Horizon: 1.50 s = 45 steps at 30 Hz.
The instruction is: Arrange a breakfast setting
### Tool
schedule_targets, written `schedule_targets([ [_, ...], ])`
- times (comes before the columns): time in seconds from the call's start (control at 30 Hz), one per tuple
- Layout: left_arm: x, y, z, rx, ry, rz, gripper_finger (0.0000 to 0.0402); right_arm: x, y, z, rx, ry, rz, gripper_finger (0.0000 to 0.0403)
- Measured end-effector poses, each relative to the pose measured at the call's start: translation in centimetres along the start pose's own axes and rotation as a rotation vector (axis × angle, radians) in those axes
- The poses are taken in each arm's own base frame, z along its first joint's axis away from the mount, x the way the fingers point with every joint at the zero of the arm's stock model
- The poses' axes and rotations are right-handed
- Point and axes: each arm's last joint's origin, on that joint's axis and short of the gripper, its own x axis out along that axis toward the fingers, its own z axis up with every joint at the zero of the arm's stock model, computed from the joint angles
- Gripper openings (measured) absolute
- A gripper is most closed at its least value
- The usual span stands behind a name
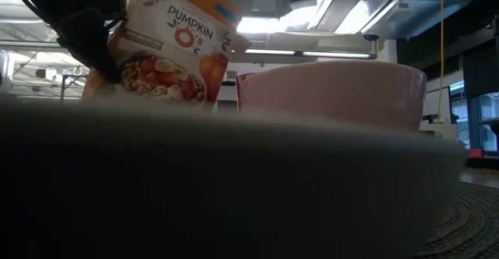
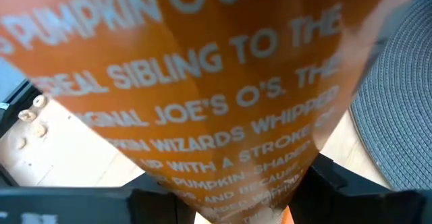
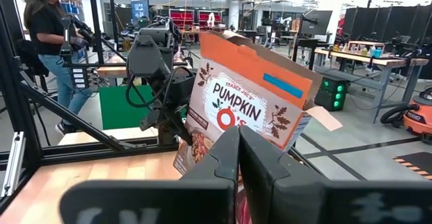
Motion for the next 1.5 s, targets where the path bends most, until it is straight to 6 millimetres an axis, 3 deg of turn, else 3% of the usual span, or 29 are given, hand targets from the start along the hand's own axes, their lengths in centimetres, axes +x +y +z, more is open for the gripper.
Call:
schedule_targets([
  [0.33,-1.5,0.8,0.6,0.04,0.009,0.024,0.0153,0.0,0.0,0.0,-0.023,0.0,0.0,0.0014],
  [0.9,-9.5,3.3,5.6,0.28,-0.066,-0.093,0.0144,-0.1,-0.3,0.1,-0.042,0.0,-0.072,0.0014],
  [1.1,-12.3,3.7,7.0,0.328,-0.08,-0.31,0.0144,-1.5,-1.2,1.5,-0.026,-0.056,-0.175,0.0014],
  [1.27,-14.5,3.9,9.0,0.435,-0.018,-0.298,0.0143,-3.3,-2.0,2.9,-0.045,-0.11,-0.2,0.0014],
  [1.5,-15.9,2.0,12.8,0.674,0.038,-0.384,0.014,-4.6,-2.8,3.1,-0.069,-0.075,-0.25,0.0014],
])
